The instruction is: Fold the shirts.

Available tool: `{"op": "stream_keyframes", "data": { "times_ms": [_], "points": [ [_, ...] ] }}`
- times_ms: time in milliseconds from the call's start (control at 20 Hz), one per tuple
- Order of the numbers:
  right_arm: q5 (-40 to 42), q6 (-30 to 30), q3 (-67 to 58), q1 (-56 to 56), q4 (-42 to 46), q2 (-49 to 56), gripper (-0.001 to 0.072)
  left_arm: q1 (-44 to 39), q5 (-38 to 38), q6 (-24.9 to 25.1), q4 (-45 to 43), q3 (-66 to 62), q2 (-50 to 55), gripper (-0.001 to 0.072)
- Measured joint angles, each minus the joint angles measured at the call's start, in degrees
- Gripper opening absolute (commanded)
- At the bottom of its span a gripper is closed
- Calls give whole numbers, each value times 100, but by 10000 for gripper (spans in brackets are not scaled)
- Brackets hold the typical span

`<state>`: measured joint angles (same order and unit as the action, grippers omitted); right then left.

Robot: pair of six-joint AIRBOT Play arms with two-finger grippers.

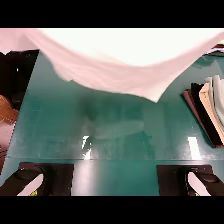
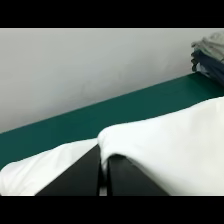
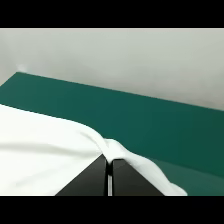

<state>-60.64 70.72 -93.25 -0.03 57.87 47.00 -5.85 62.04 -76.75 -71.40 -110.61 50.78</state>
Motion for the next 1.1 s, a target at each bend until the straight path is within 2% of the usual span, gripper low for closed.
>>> {"op": "stream_keyframes", "data": {
  "times_ms": [150, 300, 450, 600, 700, 850, 1000, 1050, 1100],
  "points": [
    [-247, 162, -203, -4, 455, -83, 13, 0, 323, 17, 133, -461, -20, 27],
    [-815, 385, -256, 63, 660, 243, 13, 0, 848, -7, 188, -168, 81, 26],
    [-1526, 560, 149, 352, 780, 861, 13, 0, 1488, -122, 269, 839, 326, 26],
    [-1803, 638, 984, 682, 817, 1456, 13, -2, 1781, -181, 361, 2415, 579, 27],
    [-1777, 656, 1563, 866, 809, 1766, 13, -4, 1631, -133, 422, 3580, 695, 27],
    [-1602, 675, 2275, 1049, 817, 2094, 13, -11, 935, -20, 476, 5209, 824, 28],
    [-1416, 678, 2741, 1128, 791, 2236, 13, -15, 280, 37, 540, 6234, 901, 29],
    [-1397, 678, 2841, 1143, 789, 2267, 13, -15, 146, 39, 549, 6439, 920, 77],
    [-1351, 680, 2903, 1154, 774, 2271, 13, -15, 79, 55, 555, 6561, 927, 369]
  ]
}}
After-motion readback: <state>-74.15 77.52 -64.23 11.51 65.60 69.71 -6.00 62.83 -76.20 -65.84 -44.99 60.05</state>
